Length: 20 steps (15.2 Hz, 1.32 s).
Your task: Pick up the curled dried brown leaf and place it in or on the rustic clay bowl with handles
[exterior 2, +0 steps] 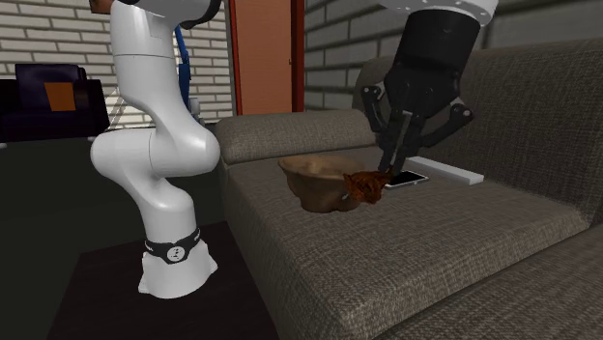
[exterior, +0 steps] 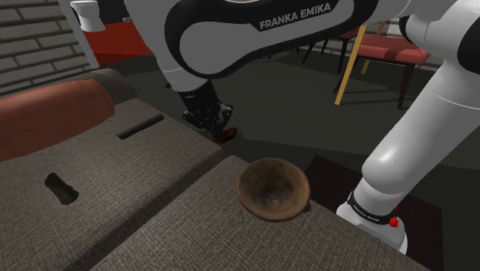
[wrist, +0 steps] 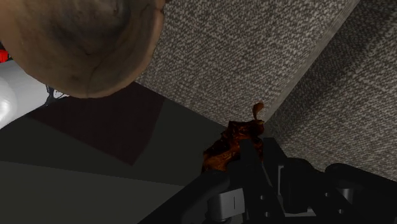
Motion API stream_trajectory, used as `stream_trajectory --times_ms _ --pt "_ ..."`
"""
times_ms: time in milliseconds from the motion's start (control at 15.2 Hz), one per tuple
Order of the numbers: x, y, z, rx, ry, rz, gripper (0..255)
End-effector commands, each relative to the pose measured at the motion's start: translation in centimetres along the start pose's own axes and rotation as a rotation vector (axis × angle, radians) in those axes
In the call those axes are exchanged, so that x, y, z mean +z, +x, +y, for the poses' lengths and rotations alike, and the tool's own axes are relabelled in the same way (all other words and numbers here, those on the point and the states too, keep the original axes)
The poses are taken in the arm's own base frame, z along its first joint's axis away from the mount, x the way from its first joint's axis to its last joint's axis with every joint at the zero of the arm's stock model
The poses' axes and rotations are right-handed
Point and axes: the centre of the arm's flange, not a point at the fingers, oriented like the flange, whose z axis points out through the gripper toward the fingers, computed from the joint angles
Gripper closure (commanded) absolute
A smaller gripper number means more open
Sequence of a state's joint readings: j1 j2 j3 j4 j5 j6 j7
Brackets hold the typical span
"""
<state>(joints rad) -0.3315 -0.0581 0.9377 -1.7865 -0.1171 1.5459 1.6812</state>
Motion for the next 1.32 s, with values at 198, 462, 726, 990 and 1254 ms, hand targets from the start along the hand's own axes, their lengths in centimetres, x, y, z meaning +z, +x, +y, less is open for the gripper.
stream_trajectory --times_ms 198,462,726,990,1254 --pt "-2.5 0.6 0.5 0.000 0.000 0.000 255" --pt "-4.1 0.9 0.8 0.000 0.000 0.000 255" --pt "-3.8 -2.0 5.3 0.000 0.000 0.000 255" --pt "-3.4 -4.8 9.7 0.000 0.000 0.000 255" --pt "-3.1 -7.6 14.1 0.000 0.000 0.000 255"
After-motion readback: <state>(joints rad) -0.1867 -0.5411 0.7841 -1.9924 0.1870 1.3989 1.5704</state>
